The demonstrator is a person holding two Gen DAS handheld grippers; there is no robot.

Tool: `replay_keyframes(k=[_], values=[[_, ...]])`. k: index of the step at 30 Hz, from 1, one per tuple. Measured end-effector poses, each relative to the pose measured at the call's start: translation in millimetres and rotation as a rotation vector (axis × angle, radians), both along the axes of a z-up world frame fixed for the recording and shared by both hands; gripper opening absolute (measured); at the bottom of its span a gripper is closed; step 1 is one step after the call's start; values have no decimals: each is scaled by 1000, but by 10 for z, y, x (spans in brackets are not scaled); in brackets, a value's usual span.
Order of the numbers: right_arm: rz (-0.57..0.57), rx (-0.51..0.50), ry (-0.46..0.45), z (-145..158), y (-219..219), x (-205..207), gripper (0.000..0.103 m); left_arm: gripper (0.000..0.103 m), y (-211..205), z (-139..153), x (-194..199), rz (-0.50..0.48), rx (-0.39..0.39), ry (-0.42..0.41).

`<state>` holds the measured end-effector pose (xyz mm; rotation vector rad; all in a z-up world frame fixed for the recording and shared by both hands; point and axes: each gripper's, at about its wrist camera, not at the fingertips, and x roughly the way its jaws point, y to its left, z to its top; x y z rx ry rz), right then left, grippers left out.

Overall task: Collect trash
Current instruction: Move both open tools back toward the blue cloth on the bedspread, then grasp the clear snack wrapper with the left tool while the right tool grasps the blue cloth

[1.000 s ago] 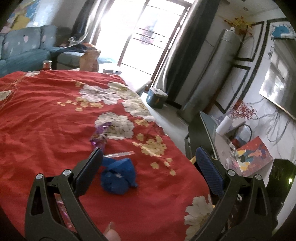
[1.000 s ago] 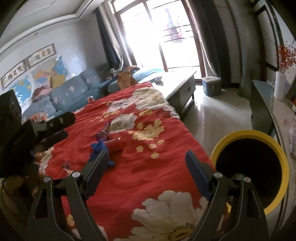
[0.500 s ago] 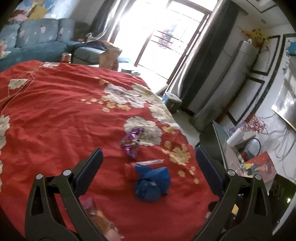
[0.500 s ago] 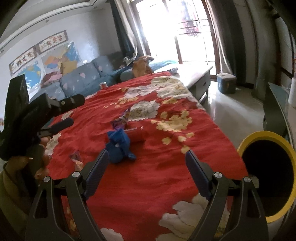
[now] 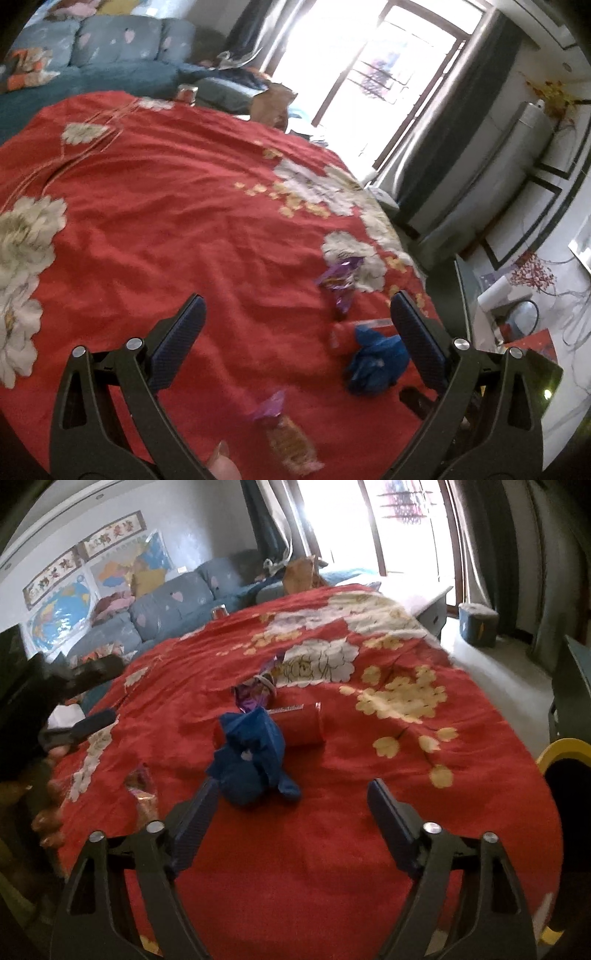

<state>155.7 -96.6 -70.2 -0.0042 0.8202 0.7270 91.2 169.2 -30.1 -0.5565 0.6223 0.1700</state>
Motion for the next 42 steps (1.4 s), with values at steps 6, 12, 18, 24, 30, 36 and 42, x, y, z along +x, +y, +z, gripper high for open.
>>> replay_keyframes(k=[6, 12, 18, 24, 30, 36, 42], values=[[51, -10, 48, -116, 210, 119, 45, 75, -56, -136, -15, -25, -13, 54], [69, 10, 54, -140, 226, 91, 10, 55, -198, -363, 12, -84, -31, 142], [33, 43, 28, -52, 44, 23, 8, 17, -366, -576, 56, -122, -5, 217], [2, 75, 10, 52, -145, -28, 8, 14, -556, -487, 43, -184, 35, 170], [-32, 98, -2, 111, -331, -55, 8, 14, -762, -238, -2, -232, 78, 84], [-93, 124, -12, 190, -602, -38, 8, 14, -998, -12, 29, -286, 110, 12], [-160, 142, -28, 264, -875, -7, 8, 14, -1220, 122, 80, -337, 135, -22]])
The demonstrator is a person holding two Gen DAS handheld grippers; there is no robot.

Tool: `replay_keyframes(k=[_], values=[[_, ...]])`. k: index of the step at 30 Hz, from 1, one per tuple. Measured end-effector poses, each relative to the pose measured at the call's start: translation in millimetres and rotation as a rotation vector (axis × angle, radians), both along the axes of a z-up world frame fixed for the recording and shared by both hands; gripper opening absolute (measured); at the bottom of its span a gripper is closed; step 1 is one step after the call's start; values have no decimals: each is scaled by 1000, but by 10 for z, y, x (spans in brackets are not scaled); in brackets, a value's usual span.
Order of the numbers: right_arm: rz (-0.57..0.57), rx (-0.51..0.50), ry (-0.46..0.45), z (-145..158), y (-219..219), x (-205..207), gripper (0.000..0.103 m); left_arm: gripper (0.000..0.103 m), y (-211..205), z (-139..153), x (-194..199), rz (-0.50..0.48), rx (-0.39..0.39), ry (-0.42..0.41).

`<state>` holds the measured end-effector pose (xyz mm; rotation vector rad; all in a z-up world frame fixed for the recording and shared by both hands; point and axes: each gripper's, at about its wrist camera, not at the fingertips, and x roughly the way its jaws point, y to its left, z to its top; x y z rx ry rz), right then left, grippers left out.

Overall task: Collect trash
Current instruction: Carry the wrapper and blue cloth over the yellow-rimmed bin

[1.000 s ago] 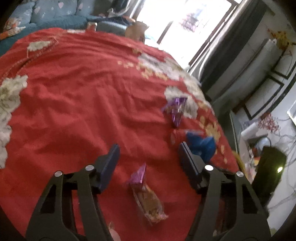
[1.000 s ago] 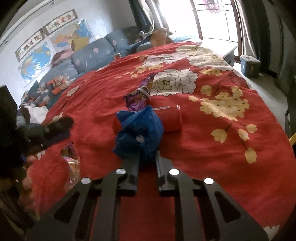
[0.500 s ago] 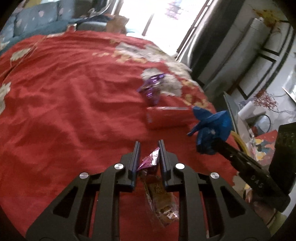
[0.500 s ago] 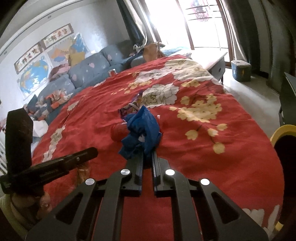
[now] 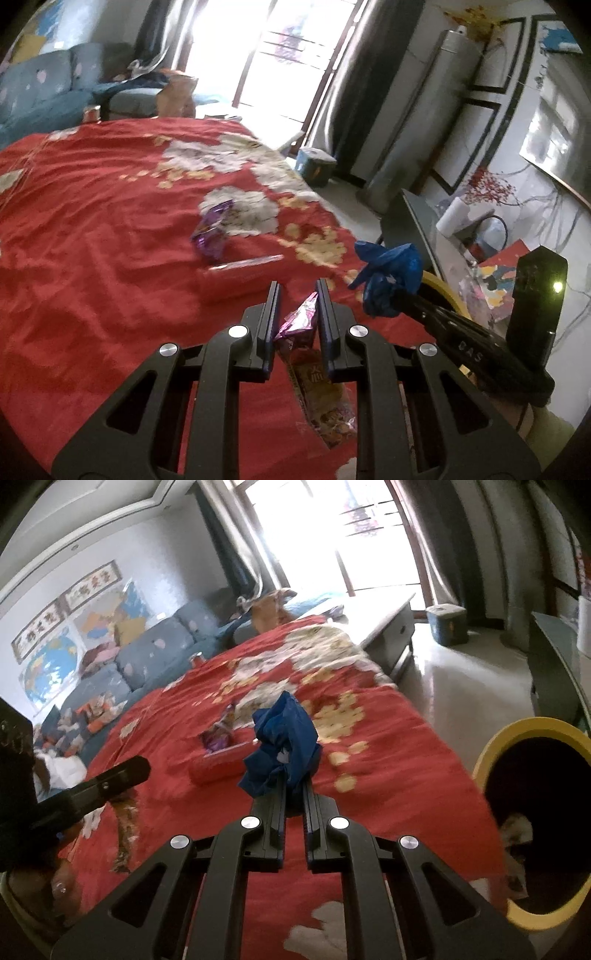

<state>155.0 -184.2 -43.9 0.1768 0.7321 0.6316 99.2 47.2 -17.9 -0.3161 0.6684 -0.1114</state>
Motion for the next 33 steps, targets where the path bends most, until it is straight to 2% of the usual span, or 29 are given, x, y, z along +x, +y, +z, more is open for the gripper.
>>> replay_keyframes(k=[11, 33], values=[[-113, 26, -18, 110, -475, 67, 8, 14, -281, 97, 78, -72, 22, -21], [-305, 58, -6, 53, -1324, 149, 8, 14, -1081, 214, 343, -235, 97, -53]])
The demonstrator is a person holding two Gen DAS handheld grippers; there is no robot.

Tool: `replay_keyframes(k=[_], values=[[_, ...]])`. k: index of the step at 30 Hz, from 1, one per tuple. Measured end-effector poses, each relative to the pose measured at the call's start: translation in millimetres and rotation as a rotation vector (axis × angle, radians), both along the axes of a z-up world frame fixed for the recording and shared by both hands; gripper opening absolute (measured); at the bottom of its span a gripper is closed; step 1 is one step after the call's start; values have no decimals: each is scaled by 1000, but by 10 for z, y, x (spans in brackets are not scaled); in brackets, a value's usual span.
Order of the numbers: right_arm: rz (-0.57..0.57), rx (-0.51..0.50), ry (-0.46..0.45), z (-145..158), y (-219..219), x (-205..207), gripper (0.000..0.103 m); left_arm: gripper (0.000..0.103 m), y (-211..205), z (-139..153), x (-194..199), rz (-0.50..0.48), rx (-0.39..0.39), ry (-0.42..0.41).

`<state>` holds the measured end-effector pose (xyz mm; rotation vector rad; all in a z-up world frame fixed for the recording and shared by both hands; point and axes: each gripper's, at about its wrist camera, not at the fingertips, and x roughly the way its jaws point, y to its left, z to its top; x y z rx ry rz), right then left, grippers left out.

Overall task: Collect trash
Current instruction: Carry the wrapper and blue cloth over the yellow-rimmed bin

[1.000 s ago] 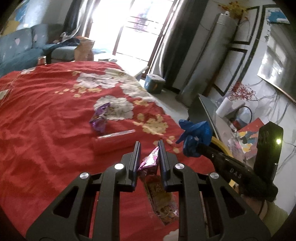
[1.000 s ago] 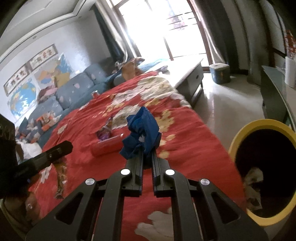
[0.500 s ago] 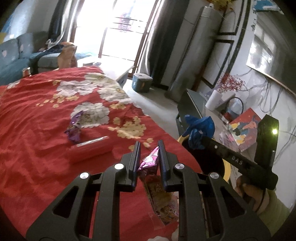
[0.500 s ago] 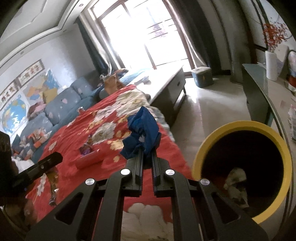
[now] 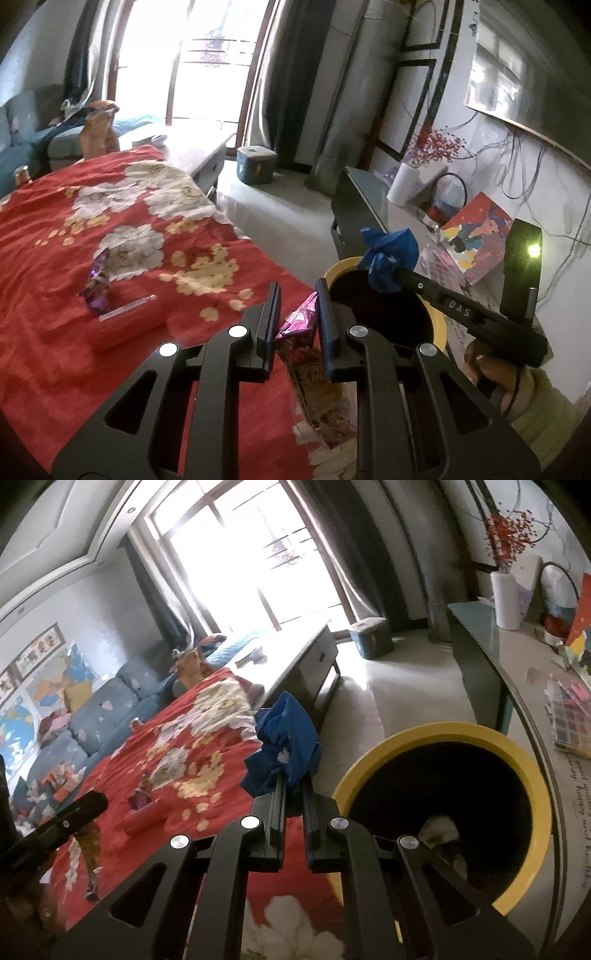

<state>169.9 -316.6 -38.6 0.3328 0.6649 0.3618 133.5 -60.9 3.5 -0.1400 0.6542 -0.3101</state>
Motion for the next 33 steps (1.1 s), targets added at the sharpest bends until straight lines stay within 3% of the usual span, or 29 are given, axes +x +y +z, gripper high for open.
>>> replay_keyframes(k=[17, 33], values=[[-140, 24, 31, -163, -654, 134, 8, 14, -704, -49, 235, -105, 53, -15], [-198, 32, 90, -388, -1040, 212, 9, 14, -1215, -270, 504, -188, 78, -3]])
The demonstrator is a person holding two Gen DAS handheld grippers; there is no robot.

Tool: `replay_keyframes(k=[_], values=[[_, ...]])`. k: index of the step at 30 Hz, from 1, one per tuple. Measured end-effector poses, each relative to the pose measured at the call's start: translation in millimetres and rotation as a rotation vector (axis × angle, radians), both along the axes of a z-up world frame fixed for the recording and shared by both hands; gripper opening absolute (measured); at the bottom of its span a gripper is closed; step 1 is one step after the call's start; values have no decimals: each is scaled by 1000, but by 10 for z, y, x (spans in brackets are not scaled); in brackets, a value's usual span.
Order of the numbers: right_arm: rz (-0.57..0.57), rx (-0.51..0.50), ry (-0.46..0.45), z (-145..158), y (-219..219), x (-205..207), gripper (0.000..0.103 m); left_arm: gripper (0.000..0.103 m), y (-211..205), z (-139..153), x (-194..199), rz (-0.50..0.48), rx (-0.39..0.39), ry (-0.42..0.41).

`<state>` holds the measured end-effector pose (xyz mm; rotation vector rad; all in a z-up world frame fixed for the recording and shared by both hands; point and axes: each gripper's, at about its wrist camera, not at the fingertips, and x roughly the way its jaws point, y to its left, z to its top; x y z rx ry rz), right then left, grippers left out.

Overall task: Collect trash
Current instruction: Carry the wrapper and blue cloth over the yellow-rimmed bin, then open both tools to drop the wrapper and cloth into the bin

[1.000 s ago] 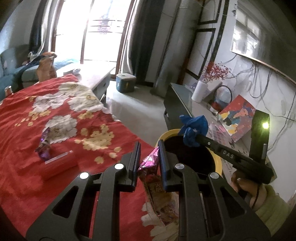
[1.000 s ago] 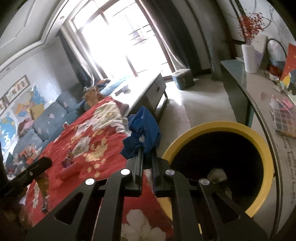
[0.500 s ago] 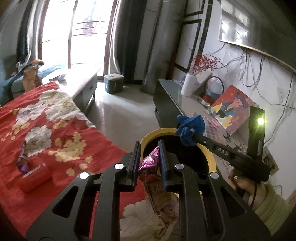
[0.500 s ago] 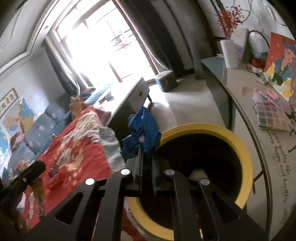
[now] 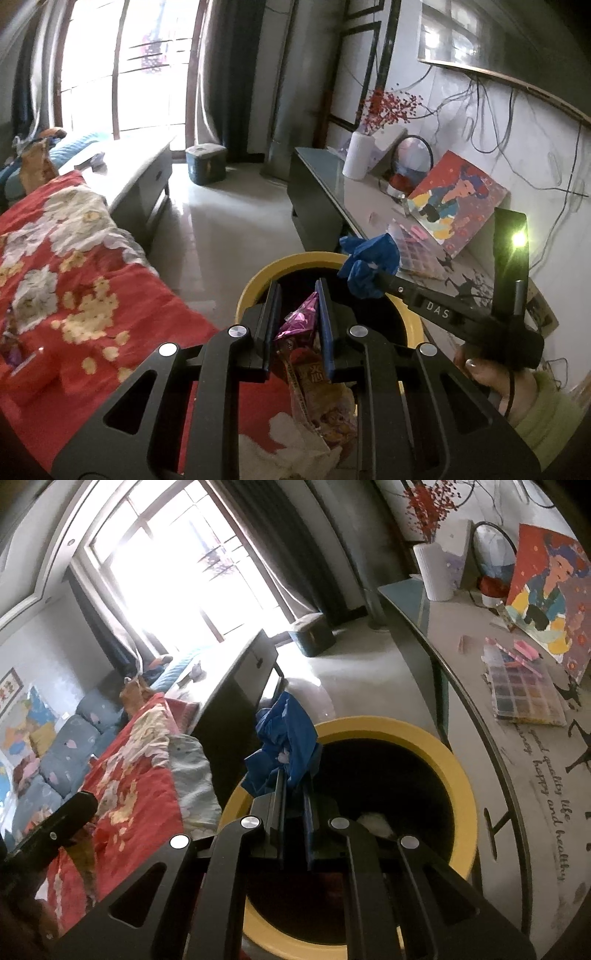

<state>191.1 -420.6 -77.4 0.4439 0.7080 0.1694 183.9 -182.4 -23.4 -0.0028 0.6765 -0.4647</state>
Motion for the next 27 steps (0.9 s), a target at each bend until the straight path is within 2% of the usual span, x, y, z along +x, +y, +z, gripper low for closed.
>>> replay_keyframes(k=[11, 17, 19, 20, 21, 22, 23, 24, 25, 27], values=[[-22, 13, 44, -112, -184, 22, 12, 14, -260, -185, 180, -36, 29, 37], [-29, 4, 56, -127, -219, 30, 31, 15, -357, -255, 265, -56, 46, 56], [-40, -2, 54, -124, -230, 19, 36, 29, -383, -267, 288, -61, 47, 60], [-48, -8, 53, -117, -237, 15, 38, 49, -383, -268, 298, -58, 40, 62], [-51, -10, 52, -111, -247, 17, 43, 57, -376, -268, 300, -60, 28, 66], [-60, -13, 49, -99, -258, 10, 46, 59, -369, -269, 297, -61, 23, 68], [-68, -17, 45, -88, -268, 0, 47, 65, -366, -270, 297, -62, 22, 72], [-74, -22, 41, -72, -274, -6, 51, 80, -365, -274, 295, -59, 23, 71], [-79, -26, 38, -59, -276, -6, 55, 85, -351, -272, 285, -54, 22, 70], [-98, -47, 27, -21, -273, -25, 61, 89, -319, -261, 266, -49, 11, 71]])
